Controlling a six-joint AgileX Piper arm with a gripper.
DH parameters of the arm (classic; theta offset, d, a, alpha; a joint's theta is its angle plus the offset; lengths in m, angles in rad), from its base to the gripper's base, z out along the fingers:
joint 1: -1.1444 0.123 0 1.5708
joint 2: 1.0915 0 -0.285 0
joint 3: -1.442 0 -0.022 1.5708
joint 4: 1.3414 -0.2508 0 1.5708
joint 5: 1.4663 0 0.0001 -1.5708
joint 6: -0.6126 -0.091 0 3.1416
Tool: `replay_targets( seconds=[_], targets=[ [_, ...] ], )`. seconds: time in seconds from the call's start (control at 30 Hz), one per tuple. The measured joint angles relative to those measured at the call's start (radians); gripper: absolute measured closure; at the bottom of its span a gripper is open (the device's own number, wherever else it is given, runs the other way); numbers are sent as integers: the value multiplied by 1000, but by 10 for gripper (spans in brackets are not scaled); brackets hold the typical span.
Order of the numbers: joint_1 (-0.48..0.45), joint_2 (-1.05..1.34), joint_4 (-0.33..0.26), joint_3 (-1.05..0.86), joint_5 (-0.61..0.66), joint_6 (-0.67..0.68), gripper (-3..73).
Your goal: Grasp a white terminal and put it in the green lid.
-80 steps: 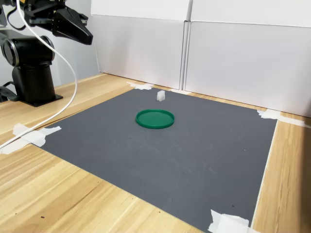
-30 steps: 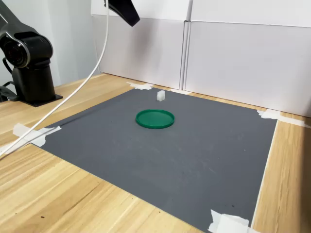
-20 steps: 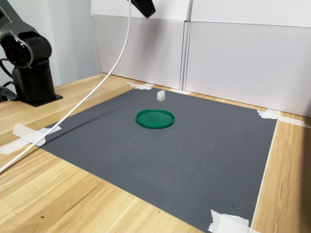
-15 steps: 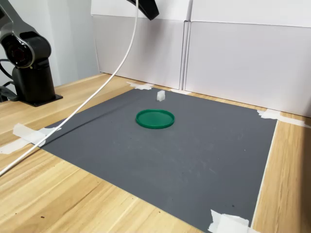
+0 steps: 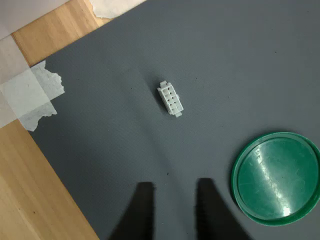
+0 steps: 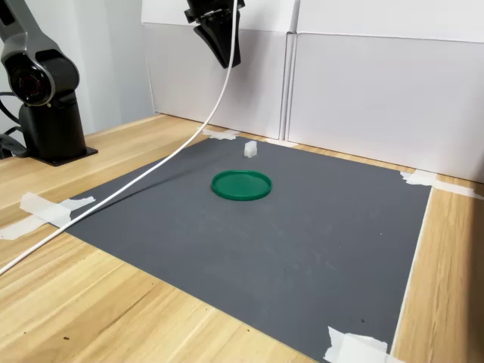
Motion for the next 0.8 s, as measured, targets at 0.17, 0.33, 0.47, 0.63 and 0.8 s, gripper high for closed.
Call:
replay_targets(
  seconds=[0.17, 0.33, 0.47, 0.63, 0.8],
  targets=[
    [0, -4, -5, 0, -49, -21, 140],
    [0, -24, -6, 0, -61, -27, -5],
    [0, -31, -11, 0, -72, -44, -16],
    [0, -71, -26, -3, -110, -77, -17],
    [0, -131, -27, -3, -140, -97, -19]
  ],
)
